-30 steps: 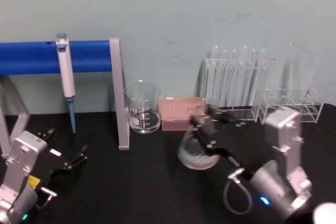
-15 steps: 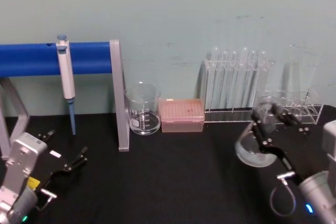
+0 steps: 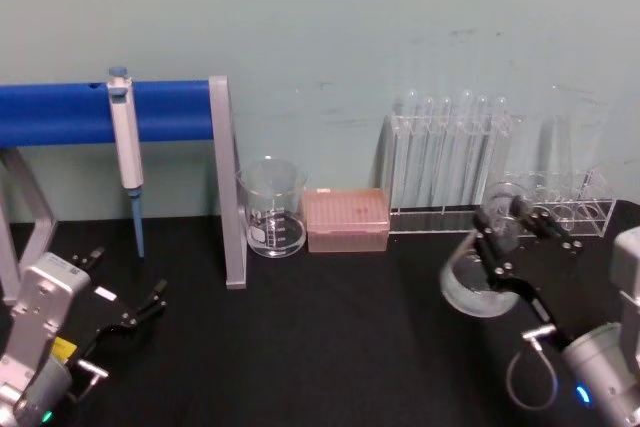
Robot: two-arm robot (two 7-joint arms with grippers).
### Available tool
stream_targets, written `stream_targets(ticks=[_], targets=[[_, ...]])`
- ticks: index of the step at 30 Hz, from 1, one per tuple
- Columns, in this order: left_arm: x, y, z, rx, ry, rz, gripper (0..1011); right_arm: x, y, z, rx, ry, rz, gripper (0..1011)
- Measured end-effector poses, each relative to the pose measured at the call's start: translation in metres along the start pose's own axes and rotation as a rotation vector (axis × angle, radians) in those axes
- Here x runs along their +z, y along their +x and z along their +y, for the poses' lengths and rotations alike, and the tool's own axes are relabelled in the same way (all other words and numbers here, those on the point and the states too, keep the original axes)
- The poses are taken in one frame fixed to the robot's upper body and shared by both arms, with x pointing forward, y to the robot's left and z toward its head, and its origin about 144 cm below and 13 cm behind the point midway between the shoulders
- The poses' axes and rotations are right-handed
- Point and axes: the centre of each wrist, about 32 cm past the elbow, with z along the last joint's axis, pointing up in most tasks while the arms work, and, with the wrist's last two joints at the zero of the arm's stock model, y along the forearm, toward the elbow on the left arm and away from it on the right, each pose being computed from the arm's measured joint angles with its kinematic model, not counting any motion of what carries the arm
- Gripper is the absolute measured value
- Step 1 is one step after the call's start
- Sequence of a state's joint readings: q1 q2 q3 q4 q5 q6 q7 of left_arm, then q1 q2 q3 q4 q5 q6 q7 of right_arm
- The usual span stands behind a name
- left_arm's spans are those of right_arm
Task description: Grasp the erlenmeyer flask with one hand, shake it three times, then place it back.
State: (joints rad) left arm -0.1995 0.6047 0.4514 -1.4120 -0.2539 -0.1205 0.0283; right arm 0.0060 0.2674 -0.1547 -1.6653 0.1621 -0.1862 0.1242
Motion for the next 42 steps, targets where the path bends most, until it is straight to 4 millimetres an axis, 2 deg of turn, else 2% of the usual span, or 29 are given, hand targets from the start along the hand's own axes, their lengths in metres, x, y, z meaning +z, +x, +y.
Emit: stream_targets(ticks=[18, 27, 42], targets=[[0.000, 0.000, 0.000, 0.000, 0.000, 0.000, 1001, -0.008, -0.041, 0.049, 0.372, 0.030, 0.104, 457], [0.000, 0.000, 0.000, 0.000, 0.000, 0.000, 1001, -0.009, -0.053, 0.058, 0.467, 0.039, 0.137, 457], [0.000, 0.000, 0.000, 0.000, 0.000, 0.000, 1001, -0.010, -0.056, 0.063, 0.509, 0.030, 0.142, 457]])
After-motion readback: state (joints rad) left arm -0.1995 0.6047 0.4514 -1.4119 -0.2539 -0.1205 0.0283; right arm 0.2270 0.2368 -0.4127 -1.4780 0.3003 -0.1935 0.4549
